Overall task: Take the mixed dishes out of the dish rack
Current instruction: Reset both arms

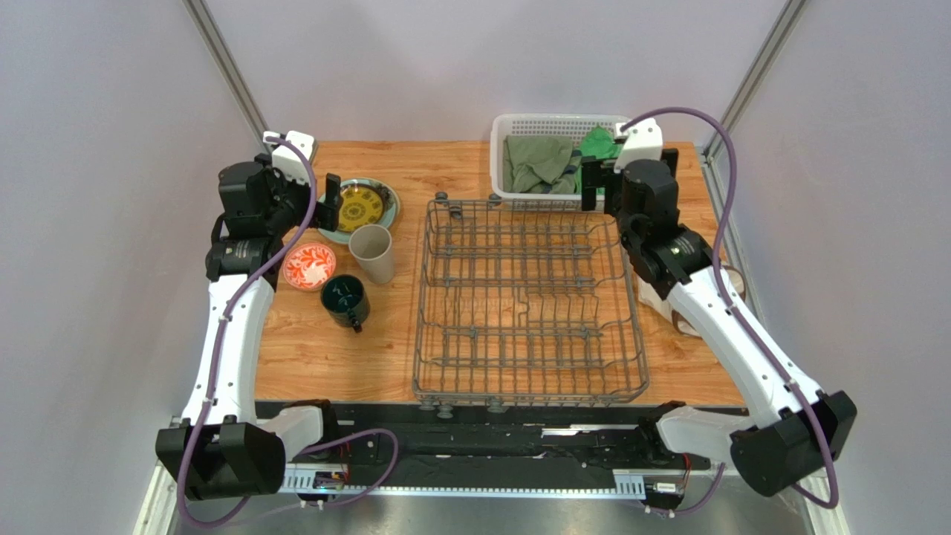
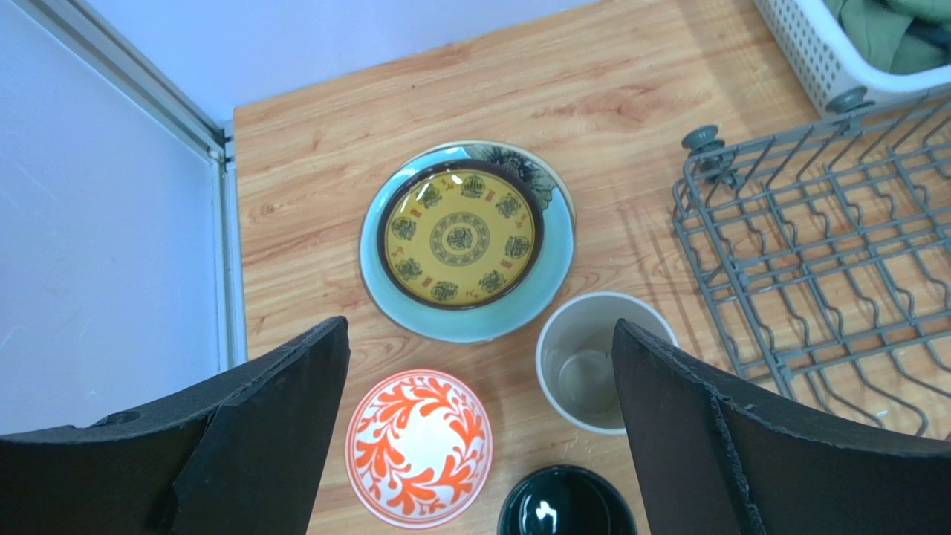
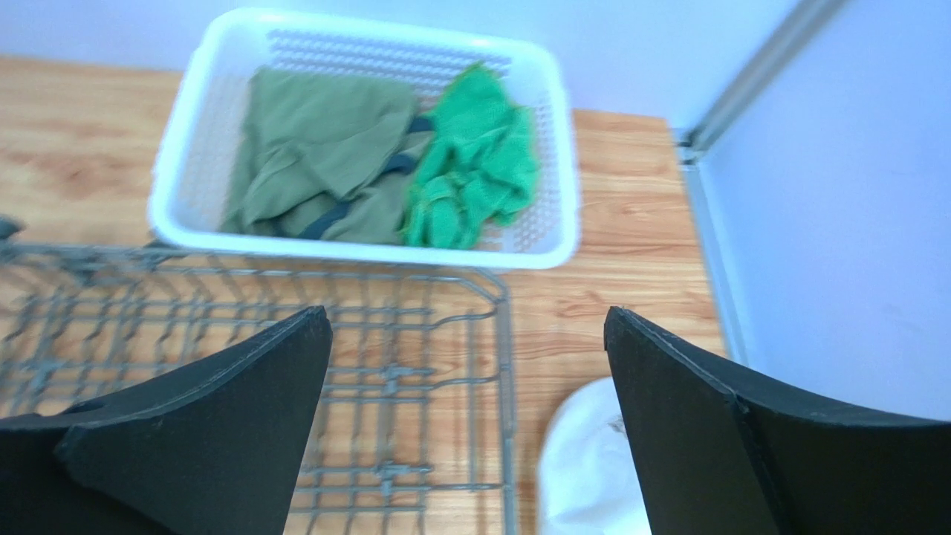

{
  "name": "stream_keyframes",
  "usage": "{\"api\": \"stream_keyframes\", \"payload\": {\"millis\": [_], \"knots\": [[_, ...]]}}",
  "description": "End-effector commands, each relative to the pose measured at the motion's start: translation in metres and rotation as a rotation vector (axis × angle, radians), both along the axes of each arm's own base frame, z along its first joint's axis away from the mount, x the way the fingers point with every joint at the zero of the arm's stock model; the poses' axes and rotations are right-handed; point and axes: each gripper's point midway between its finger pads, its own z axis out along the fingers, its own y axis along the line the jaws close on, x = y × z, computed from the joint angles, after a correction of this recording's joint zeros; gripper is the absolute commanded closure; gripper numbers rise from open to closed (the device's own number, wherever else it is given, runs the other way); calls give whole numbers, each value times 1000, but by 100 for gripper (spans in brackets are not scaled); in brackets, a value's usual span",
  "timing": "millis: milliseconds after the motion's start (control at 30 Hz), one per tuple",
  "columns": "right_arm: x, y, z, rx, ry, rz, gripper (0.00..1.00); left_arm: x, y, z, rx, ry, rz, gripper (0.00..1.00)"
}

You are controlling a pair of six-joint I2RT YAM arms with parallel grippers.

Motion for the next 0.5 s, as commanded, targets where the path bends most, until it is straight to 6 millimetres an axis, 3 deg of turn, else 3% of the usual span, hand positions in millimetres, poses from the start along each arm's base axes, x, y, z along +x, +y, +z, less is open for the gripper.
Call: {"api": "stream_keyframes", "payload": {"millis": [0, 233, 467], "knots": [[-18, -43, 46, 12, -198, -171, 0, 2, -2, 28, -81, -124, 26, 4], [-35, -55, 50, 17, -269, -161, 0, 3, -7, 17, -94, -128, 1, 4], [-29, -55, 43, -12, -243, -166, 0, -4, -11, 30, -108, -188, -12, 4]]}}
